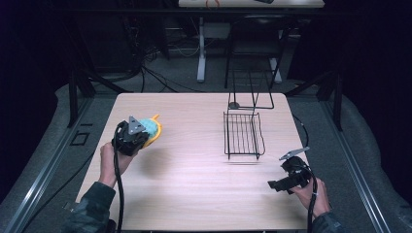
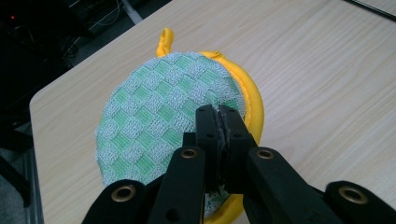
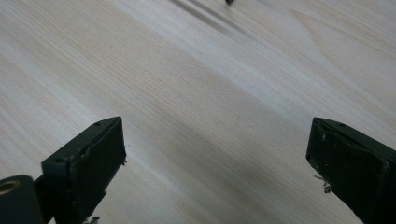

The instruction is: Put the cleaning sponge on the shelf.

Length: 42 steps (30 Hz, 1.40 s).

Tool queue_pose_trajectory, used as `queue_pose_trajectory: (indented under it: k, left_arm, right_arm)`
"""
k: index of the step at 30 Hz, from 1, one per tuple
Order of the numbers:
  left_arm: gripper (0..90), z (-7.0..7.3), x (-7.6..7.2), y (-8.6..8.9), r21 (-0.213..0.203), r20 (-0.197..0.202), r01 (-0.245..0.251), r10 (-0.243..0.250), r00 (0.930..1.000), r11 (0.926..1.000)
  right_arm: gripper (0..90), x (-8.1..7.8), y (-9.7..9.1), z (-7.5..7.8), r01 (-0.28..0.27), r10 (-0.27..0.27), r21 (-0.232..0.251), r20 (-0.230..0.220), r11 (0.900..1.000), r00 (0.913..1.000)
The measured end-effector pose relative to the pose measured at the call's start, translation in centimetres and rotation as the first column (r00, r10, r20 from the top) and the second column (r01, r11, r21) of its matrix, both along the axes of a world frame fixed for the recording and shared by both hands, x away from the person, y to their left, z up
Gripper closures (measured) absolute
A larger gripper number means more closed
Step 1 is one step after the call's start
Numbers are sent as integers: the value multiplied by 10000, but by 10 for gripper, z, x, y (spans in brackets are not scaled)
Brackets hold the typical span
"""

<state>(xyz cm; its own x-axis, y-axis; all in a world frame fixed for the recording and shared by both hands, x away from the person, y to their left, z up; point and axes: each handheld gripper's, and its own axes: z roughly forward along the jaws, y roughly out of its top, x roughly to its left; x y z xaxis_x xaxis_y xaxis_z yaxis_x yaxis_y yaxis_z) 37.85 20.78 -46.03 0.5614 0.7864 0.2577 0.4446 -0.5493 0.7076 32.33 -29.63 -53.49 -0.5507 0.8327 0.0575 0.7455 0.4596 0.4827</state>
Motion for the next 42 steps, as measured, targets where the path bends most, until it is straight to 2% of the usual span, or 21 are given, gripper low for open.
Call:
queue_pose_trajectory:
  k: [10,22,28,42]
  left_arm:
    - [880,4,1,-17,20,113,536,-536,9985,9986]
    - [880,5,7,-36,46,-96,1063,-1062,9943,9943]
    - [880,5,9,-48,61,-82,1321,-1321,9912,9912]
    - [880,16,12,-75,98,237,1981,-1983,9798,9801]
  right_arm:
    - [44,0,-1,1,-2,2,-1,-46,10000,10000]
    - [45,0,-1,1,52,-51,27,-77,10000,10000]
    - [46,0,-1,1,41,-40,66,-8,10000,10000]
    - [48,0,-2,2,-1,1,74,19,10000,10000]
